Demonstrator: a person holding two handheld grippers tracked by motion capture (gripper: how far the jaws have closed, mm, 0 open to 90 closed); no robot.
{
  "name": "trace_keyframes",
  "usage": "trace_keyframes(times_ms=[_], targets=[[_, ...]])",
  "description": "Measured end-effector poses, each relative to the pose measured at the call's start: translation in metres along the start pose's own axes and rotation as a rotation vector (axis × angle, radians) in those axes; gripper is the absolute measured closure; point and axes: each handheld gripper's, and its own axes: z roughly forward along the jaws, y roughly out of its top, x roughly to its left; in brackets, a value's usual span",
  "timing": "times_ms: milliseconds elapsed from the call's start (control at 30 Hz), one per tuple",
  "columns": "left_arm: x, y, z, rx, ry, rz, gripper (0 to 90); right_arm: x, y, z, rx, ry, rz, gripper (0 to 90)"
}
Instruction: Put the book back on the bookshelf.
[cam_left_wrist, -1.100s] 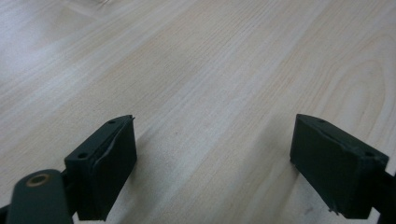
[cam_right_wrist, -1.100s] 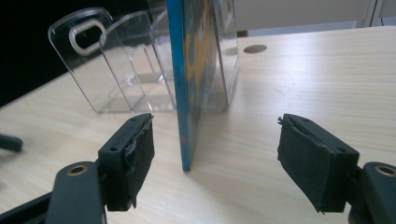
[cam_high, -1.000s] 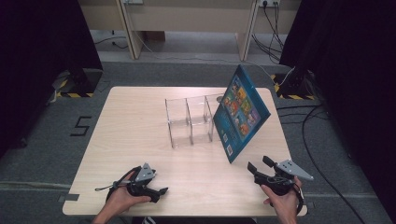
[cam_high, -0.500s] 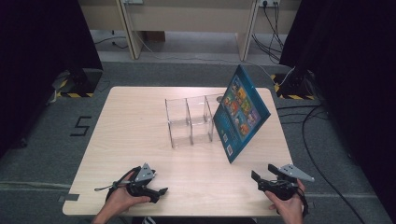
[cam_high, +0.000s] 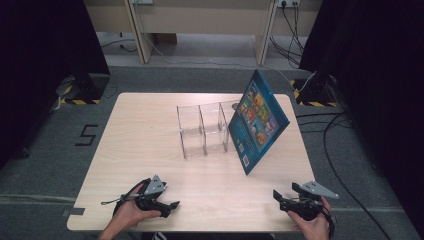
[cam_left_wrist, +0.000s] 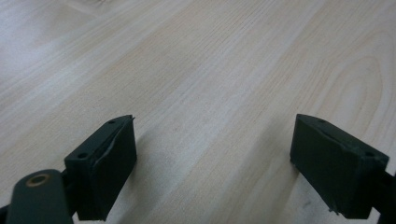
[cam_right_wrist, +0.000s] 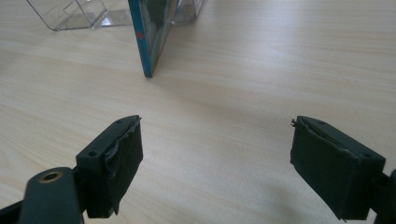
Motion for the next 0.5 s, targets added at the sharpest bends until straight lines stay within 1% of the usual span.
trace_keyframes(times_ms=[33, 67, 100, 167, 200, 233, 267, 300, 367, 500], targets=[[0.0, 0.0, 0.0, 0.0, 0.0, 0.0, 13.5, 0.001, -0.001, -0.001, 0.013, 0.0, 0.021, 17.6], [0.0, 0.0, 0.0, 0.0, 0.0, 0.0, 13.5, 0.0, -0.002, -0.001, 0.013, -0.002, 0.005, 17.5], [0.0, 0.0, 0.0, 0.0, 0.0, 0.0, 13.5, 0.0, -0.004, -0.002, 0.026, 0.001, 0.012, 17.1], [0.0, 0.0, 0.0, 0.0, 0.0, 0.0, 13.5, 0.001, -0.005, -0.003, 0.034, 0.001, 0.022, 16.9], [0.0, 0.0, 0.0, 0.001, 0.0, 0.001, 13.5, 0.0, -0.006, -0.003, 0.036, -0.005, 0.002, 16.8], [0.0, 0.0, 0.0, 0.0, 0.0, 0.0, 13.5, 0.001, -0.007, -0.003, 0.044, -0.006, 0.007, 16.8], [0.0, 0.0, 0.0, 0.0, 0.0, 0.0, 13.5, 0.0, -0.008, -0.003, 0.052, -0.009, -0.004, 16.7], [0.0, 0.0, 0.0, 0.0, 0.0, 0.0, 13.5, 0.001, -0.01, -0.002, 0.079, -0.015, -0.004, 16.7], [0.0, 0.0, 0.0, 0.0, 0.0, 0.0, 13.5, 0.002, -0.013, -0.001, 0.108, -0.015, -0.008, 17.1], [0.0, 0.0, 0.0, 0.0, 0.0, 0.0, 13.5, 0.002, -0.013, -0.001, 0.113, -0.012, -0.013, 17.5]])
